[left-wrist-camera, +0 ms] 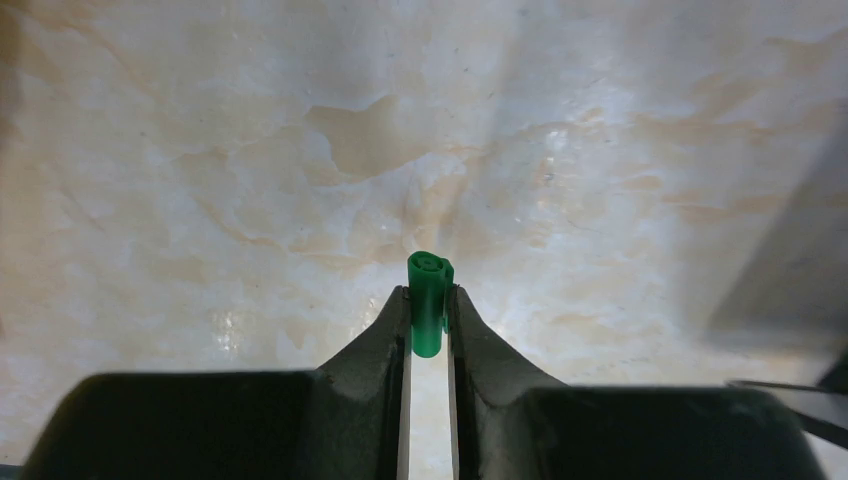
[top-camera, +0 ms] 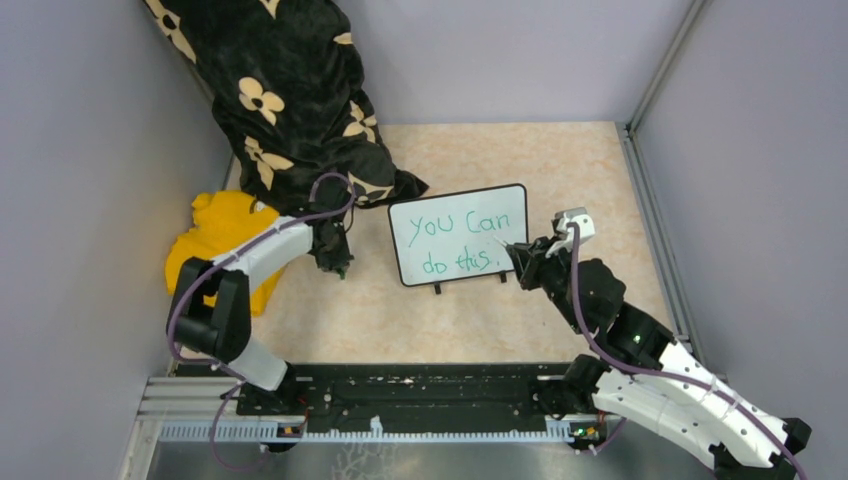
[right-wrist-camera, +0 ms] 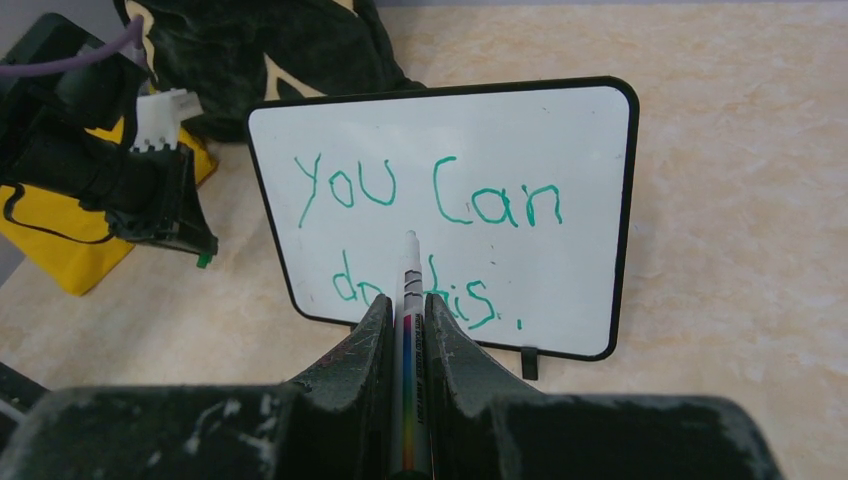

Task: Write a sentence on the whiteboard
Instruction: Close the whiteboard marker at the center of the board.

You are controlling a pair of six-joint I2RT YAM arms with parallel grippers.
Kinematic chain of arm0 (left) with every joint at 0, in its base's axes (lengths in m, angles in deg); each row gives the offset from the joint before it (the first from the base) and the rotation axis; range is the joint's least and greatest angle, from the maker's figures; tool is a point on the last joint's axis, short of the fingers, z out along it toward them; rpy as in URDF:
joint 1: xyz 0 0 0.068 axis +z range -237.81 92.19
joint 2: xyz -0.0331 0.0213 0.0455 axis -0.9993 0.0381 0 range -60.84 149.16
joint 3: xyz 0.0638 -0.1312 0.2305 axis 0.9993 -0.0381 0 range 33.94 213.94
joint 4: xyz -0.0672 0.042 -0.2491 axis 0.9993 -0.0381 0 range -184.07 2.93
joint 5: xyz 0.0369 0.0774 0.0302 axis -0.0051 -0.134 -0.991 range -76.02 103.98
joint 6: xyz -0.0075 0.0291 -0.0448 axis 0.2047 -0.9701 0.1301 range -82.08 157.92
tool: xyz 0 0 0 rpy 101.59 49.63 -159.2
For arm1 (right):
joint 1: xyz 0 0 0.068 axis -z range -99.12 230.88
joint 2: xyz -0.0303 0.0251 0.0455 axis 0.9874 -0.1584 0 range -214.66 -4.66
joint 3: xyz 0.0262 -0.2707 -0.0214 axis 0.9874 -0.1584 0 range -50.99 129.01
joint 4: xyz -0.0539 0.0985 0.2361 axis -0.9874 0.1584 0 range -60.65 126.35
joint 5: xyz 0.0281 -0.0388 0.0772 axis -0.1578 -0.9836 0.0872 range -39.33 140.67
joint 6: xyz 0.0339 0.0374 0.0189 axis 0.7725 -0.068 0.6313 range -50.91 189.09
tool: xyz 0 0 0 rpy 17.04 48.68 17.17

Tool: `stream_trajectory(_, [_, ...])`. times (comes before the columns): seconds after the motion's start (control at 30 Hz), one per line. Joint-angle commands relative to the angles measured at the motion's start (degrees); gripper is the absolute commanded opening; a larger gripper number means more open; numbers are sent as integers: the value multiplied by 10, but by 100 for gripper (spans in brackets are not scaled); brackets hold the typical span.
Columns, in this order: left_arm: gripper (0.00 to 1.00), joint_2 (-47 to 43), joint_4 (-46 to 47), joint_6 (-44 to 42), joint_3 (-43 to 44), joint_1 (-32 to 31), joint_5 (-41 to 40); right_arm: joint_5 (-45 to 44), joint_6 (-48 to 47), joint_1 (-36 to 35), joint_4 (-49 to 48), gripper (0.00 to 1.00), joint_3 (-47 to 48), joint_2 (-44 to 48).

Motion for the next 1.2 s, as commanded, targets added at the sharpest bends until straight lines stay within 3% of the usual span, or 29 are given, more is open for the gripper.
stream_trajectory(0.0, [0, -71, -41, 17, 58, 6, -9, 5, -19, 3, -31, 0, 51, -8])
stream_trajectory(0.17, [0, -138, -49, 21, 110, 10, -5, 17, -45, 3, -43, 0, 84, -17])
stream_trajectory(0.3, [0, -201, 1, 26, 125, 10, 27, 34, -67, 3, -70, 0, 109, -34])
stream_trajectory(0.47, [0, -291, 142, 33, 107, 10, 93, 61, -91, 3, -147, 0, 138, -74])
stream_trajectory(0.63, [0, -322, 305, 70, 86, 10, 197, 94, -107, 4, -250, 0, 146, -118])
stream_trajectory(0.87, [0, -327, 578, 201, 21, 10, 305, 136, -103, 3, -369, 0, 123, -137])
stream_trajectory(1.07, [0, -308, 707, 315, 8, 11, 336, 161, -68, 0, -450, 0, 99, -138])
stream_trajectory(1.17, [0, -297, 794, 366, -9, 10, 334, 126, -71, -24, -505, 0, 89, -145])
